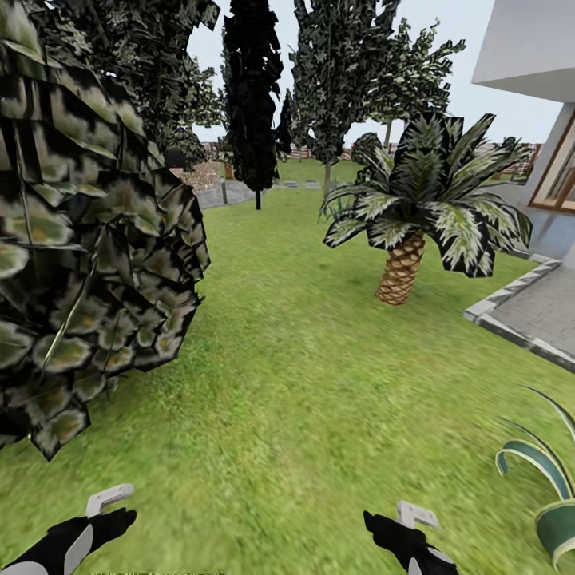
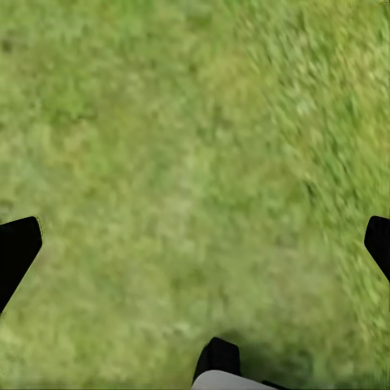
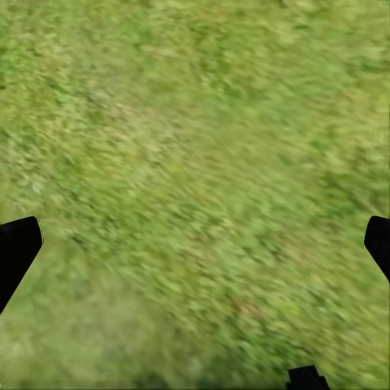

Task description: Take the three Easter eggs out of the wicker basket on the lawn in the garden, then place them on the lawn next to a single tree (choose any tree) so that all three eggs are next to the same tree and none are left in the basket.

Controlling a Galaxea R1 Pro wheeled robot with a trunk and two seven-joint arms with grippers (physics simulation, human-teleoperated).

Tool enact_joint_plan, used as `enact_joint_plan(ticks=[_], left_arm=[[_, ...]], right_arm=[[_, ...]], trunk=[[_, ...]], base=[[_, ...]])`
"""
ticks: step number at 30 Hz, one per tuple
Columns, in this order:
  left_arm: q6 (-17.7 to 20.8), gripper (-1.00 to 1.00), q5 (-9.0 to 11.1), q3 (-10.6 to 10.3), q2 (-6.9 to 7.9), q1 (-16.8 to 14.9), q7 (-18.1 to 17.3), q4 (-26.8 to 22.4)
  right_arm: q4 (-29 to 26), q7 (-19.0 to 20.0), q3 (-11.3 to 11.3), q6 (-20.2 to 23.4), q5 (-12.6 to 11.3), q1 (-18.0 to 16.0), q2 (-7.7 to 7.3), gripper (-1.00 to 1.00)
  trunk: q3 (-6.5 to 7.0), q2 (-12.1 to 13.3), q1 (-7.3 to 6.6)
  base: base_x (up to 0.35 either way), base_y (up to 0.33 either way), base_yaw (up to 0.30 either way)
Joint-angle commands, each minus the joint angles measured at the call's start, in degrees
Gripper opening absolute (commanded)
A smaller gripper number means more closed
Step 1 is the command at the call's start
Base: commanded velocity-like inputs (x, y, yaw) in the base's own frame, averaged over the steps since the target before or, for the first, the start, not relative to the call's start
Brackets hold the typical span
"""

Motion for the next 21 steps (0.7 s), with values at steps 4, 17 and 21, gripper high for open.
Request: enact_joint_plan(ticks=[4,17,21], left_arm=[[0.32,1.0,-0.13,0.39,0.01,-0.05,-0.26,-0.06],[-0.63,1.0,-0.05,0.39,-0.02,-0.05,-0.26,0.03],[-0.68,1.0,-0.05,0.39,-0.02,-0.05,-0.26,0.03]], right_arm=[[-0.13,0.34,-0.22,0.35,-0.39,-0.03,0.07,1.0],[-0.13,0.34,1.82,0.34,-0.39,-0.03,0.07,1.0],[-0.13,0.34,1.89,0.34,-0.39,0.0,0.07,1.0]], trunk=[[0.07,-0.12,0.04],[0.67,-0.12,0.04],[0.86,-0.12,0.04]], base=[[-0.001,0.0,0.258],[-0.049,0.0,0.258],[-0.04,0.0,0.258]])
